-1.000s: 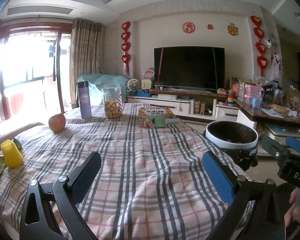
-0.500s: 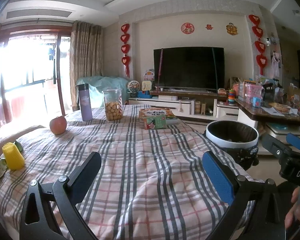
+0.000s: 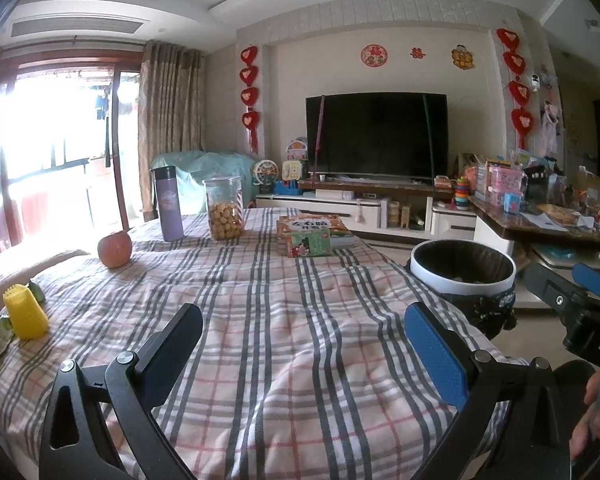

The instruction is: Collect trash

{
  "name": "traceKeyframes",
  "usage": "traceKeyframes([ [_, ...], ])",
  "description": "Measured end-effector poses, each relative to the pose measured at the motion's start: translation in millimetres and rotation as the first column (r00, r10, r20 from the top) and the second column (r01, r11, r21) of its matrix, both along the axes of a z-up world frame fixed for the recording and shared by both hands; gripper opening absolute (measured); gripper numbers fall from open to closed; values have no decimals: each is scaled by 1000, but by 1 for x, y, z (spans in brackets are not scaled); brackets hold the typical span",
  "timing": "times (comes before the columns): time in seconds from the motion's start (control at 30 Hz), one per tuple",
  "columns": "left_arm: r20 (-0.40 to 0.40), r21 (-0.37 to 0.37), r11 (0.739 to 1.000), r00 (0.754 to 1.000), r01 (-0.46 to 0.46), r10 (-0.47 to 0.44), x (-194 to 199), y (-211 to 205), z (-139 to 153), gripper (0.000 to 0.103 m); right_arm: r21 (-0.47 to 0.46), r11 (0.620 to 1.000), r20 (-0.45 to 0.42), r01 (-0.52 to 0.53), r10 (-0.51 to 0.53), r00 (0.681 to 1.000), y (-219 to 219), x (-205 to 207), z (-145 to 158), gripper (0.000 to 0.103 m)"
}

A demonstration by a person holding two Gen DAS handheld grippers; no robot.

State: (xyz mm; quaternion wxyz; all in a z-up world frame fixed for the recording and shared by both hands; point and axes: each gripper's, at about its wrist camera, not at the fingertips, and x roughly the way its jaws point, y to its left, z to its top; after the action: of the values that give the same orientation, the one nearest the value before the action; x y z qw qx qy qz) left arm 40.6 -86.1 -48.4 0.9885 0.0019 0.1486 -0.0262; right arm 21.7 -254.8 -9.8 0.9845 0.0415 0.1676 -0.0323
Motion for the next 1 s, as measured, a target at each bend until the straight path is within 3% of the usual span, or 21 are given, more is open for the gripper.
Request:
traceKeyframes([
  [1.0,-6,-5,1000,1000,4,-4,0,-1,-2,102,7,1000,3,-6,6,1000,4,0,2,103],
])
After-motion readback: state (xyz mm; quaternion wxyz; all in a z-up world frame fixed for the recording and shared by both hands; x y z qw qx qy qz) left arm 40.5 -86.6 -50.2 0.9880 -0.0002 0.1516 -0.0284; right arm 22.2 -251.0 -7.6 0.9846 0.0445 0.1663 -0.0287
